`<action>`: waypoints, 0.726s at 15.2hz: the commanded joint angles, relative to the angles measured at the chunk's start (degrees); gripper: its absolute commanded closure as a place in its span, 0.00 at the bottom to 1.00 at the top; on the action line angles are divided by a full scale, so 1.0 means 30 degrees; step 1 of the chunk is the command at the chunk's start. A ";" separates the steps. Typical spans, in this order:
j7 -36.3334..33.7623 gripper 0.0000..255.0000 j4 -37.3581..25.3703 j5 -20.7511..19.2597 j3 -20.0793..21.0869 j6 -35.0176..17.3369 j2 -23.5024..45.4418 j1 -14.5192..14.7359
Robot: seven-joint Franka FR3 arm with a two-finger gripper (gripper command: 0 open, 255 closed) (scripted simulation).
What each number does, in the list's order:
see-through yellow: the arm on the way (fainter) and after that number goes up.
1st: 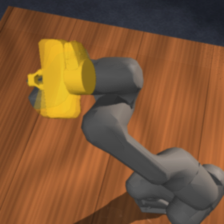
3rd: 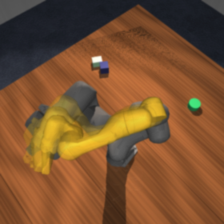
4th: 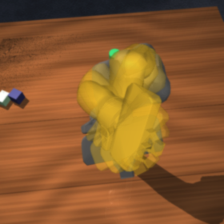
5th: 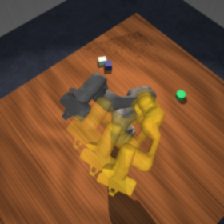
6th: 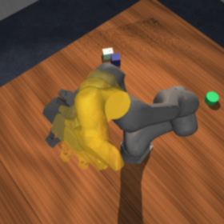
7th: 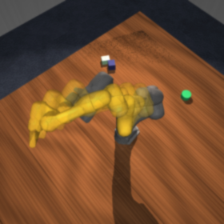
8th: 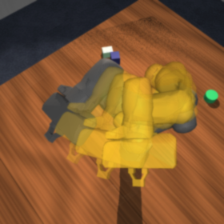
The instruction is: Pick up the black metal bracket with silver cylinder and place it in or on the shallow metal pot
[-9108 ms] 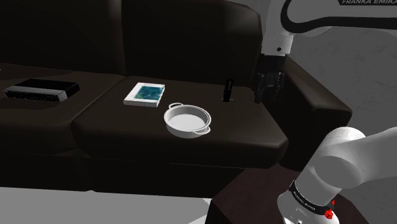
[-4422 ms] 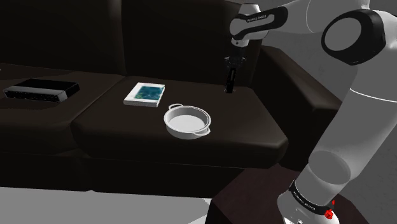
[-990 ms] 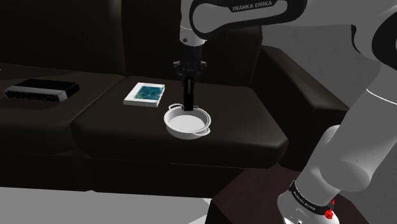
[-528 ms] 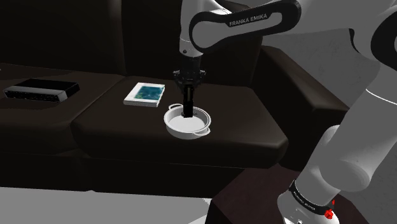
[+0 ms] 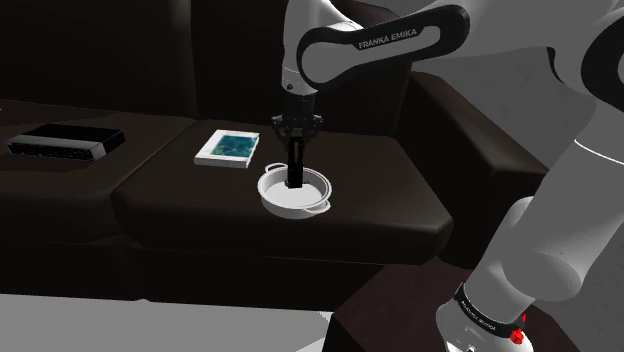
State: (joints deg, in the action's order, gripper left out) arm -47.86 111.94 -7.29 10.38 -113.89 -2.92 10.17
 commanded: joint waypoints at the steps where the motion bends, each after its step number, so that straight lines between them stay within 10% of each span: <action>1: -0.0001 1.00 0.0001 0.0000 0.0000 -0.0004 -0.0002 0.0000; 2: -0.0001 0.00 0.0001 0.0000 0.0000 -0.0004 -0.0002 0.0000; 11: 0.0118 0.00 -0.1910 0.0180 0.0107 0.2340 -0.0437 0.0106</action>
State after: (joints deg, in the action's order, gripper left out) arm -47.66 107.37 -6.96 10.64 -108.71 -3.61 10.41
